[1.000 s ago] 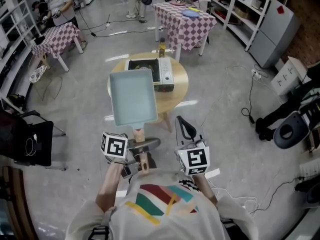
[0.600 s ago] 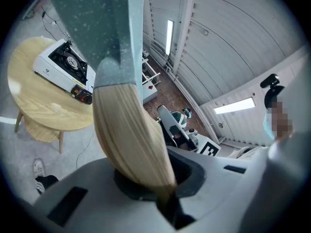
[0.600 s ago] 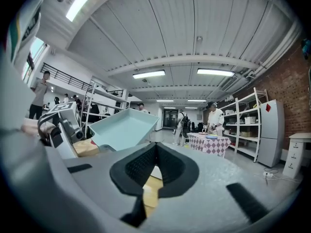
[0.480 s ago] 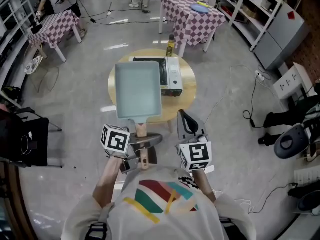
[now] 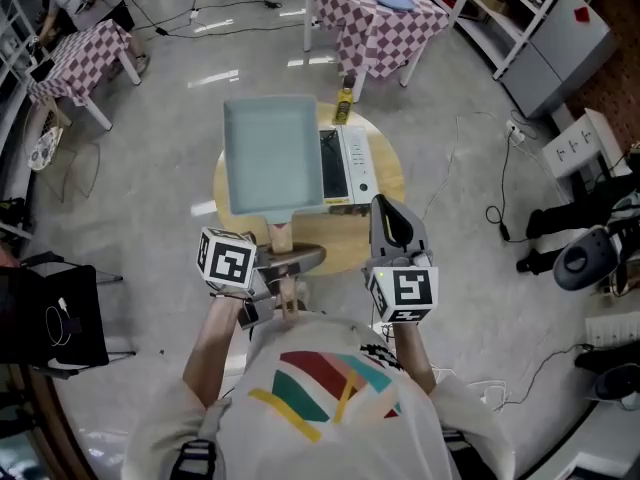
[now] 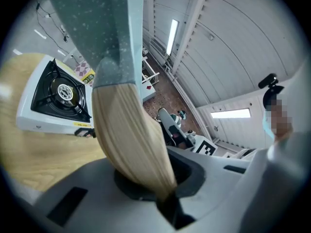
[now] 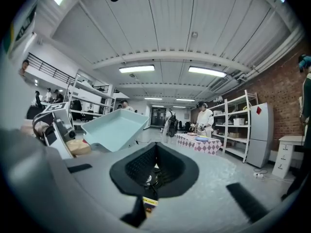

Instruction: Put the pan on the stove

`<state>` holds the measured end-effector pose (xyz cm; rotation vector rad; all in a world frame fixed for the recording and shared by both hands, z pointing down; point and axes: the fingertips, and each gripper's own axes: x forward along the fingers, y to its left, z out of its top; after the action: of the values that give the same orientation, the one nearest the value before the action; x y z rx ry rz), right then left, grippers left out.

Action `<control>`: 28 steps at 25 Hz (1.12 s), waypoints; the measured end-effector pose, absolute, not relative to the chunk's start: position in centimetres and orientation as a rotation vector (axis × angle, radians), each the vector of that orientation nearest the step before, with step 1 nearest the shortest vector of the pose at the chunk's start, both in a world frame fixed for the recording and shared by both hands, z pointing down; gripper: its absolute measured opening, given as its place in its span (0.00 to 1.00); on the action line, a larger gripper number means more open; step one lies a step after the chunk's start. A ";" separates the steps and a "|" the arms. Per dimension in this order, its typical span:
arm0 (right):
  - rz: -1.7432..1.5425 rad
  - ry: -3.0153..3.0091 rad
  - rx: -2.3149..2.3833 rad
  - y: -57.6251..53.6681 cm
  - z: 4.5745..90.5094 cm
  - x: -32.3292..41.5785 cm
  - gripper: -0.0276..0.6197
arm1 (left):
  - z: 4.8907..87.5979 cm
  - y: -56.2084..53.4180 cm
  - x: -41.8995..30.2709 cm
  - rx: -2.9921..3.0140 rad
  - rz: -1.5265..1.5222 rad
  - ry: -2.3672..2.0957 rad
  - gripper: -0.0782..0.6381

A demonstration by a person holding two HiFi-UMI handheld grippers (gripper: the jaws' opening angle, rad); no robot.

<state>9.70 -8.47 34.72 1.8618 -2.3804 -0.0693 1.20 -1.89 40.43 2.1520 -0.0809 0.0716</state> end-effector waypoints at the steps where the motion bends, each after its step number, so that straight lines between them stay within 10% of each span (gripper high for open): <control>1: -0.069 -2.360 1.887 -9.6 34.6 9.7 0.04 | 40.4 -3.0 0.9 2.157 0.082 -0.074 0.12; 28: -0.149 -2.440 1.730 -21.5 35.4 8.2 0.04 | 40.7 -12.9 2.3 2.114 0.072 -0.096 0.12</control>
<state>8.17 -21.47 35.38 1.7296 -2.4398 -0.1493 2.30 -12.92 40.71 2.1138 -0.0962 0.0718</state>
